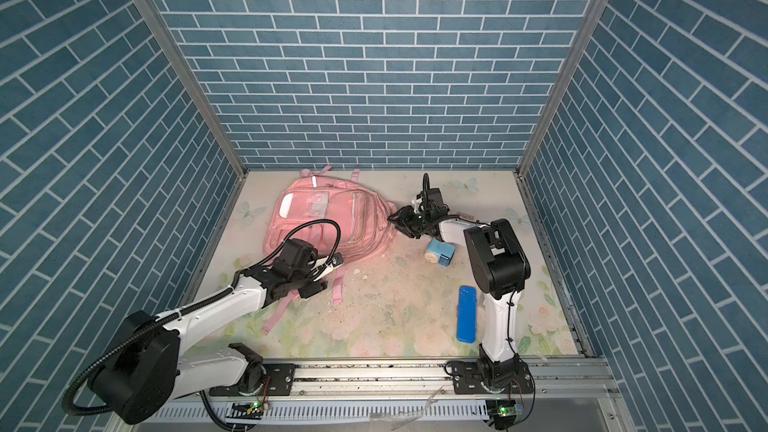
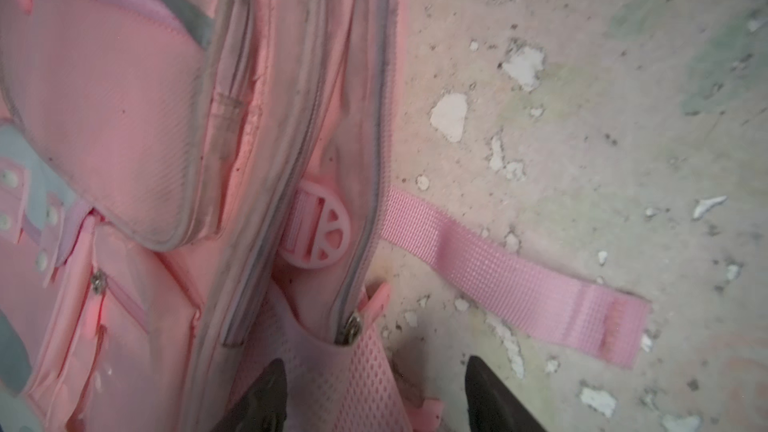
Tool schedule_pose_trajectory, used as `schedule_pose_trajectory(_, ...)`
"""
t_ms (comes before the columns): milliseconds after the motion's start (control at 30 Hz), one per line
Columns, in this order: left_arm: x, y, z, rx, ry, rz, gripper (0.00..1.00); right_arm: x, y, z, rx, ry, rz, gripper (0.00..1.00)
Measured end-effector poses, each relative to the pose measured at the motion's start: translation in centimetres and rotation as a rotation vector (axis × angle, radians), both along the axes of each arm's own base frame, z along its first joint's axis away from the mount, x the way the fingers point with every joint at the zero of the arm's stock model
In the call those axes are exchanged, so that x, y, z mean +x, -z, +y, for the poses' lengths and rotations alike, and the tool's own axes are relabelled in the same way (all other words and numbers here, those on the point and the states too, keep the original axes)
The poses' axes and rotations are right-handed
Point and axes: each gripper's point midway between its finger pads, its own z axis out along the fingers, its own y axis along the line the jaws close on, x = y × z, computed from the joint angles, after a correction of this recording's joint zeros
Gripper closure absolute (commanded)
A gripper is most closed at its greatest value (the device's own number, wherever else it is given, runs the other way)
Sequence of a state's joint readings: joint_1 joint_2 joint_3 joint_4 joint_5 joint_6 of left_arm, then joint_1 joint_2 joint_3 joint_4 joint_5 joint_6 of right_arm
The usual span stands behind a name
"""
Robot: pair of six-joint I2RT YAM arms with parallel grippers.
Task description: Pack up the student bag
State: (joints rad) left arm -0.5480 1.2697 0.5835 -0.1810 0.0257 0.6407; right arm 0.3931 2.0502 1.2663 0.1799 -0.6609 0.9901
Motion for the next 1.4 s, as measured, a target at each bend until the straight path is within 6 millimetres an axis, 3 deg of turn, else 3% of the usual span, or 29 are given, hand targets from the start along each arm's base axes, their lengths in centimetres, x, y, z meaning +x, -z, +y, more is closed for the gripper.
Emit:
schedule_pose_trajectory(267,1.0,0.9,-4.5,-0.059,0.000,0.011,0.31,1.9,-1.5,-0.8,-0.011,-0.053,-0.054,0.39)
schedule_pose_trajectory(467,2.1,1.6,-6.7,-0.080,-0.015,0.021,0.31,1.1,-3.3,-2.2,-0.073,-0.080,-0.096,0.34)
schedule_pose_trajectory(700,3.5,-0.4,-10.1,-0.158,0.005,-0.005,0.31,0.9,-8.3,-5.3,-0.117,-0.067,-0.220,0.31)
schedule_pose_trajectory(867,4.7,-3.4,-11.5,-0.196,0.031,-0.062,0.29,1.0,-8.0,-6.9,-0.160,-0.053,-0.223,0.31)
schedule_pose_trajectory(967,4.4,-5.3,-10.0,-0.181,0.043,-0.085,0.29,-0.6,-7.2,-6.5,-0.166,-0.075,-0.198,0.31)
schedule_pose_trajectory(1133,4.3,-7.7,-3.6,-0.128,-0.008,-0.127,0.28,-4.6,-5.6,-4.8,-0.153,-0.153,-0.142,0.30)
schedule_pose_trajectory(1233,3.6,-6.5,-0.5,-0.041,-0.024,-0.120,0.27,-6.6,-5.0,-3.7,-0.145,-0.198,-0.120,0.30)
schedule_pose_trajectory(1400,1.9,-2.1,4.1,0.127,-0.023,-0.041,0.27,-9.1,-3.5,-2.4,-0.149,-0.261,-0.096,0.30)
